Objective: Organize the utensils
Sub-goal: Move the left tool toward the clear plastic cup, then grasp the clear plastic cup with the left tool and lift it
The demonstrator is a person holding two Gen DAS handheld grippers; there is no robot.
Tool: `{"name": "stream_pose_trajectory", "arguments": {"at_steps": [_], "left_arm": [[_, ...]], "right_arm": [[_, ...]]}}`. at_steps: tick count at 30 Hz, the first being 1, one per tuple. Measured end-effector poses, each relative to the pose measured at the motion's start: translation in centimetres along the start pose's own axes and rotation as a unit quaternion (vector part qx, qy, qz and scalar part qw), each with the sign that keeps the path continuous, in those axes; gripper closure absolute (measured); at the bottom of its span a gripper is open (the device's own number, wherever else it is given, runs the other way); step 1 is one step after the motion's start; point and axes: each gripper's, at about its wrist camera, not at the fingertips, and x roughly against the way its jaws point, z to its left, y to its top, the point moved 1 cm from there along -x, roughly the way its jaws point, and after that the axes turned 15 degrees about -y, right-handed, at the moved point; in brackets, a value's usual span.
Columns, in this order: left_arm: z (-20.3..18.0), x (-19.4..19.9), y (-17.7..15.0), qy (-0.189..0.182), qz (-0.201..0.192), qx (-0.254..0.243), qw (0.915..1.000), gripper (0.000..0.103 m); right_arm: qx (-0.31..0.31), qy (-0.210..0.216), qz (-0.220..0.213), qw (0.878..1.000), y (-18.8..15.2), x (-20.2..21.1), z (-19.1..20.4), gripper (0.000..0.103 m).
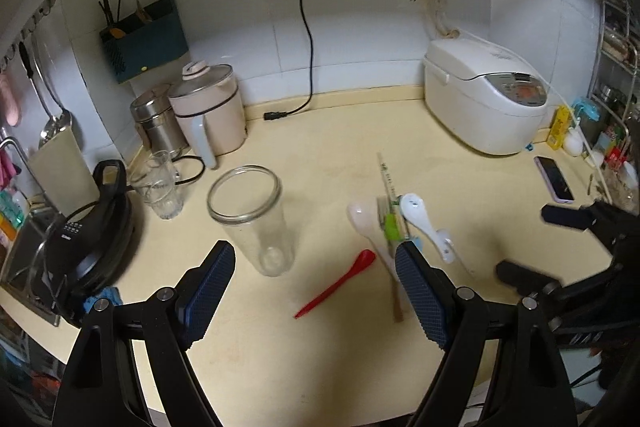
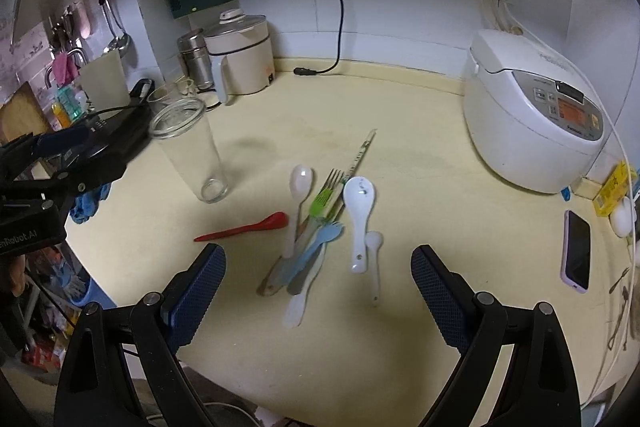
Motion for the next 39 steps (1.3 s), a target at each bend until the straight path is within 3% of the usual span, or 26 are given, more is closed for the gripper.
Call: {"name": "stream_pose_trajectory", "arguments": {"at_steps": [10, 30, 33, 37, 39], "left_arm": [[-1.5, 0.0, -1.9, -0.010, 0.016, 0.000, 0.9998, 0.018], [-0.9, -0.8, -3.4, -0.002, 0.037, 0.009, 0.9993, 0.018], [0.1, -1.0, -3.7, -0.015, 0.019, 0.013, 0.9996, 0.018], [1.8, -0.2, -4.1, -0.048, -0.050, 0.003, 0.9976, 0.018], [2.7, -0.3, -4.0, -0.037, -0.059, 0.004, 0.9976, 0.018]], "right_arm": [[-0.017, 0.004, 0.033, 0.999, -3.1, 0.2, -0.2, 0.009], [-0.014, 0.022, 0.059, 0.998, -4.4, -1.0, 0.8, 0.009], [-0.015, 0.025, 0.061, 0.998, -4.3, -1.4, 0.9, 0.009], [-0.016, 0.024, 0.059, 0.998, -4.1, -1.9, 1.1, 0.009], [-0.016, 0.023, 0.060, 0.998, -3.9, -2.3, 1.2, 0.009]]}}
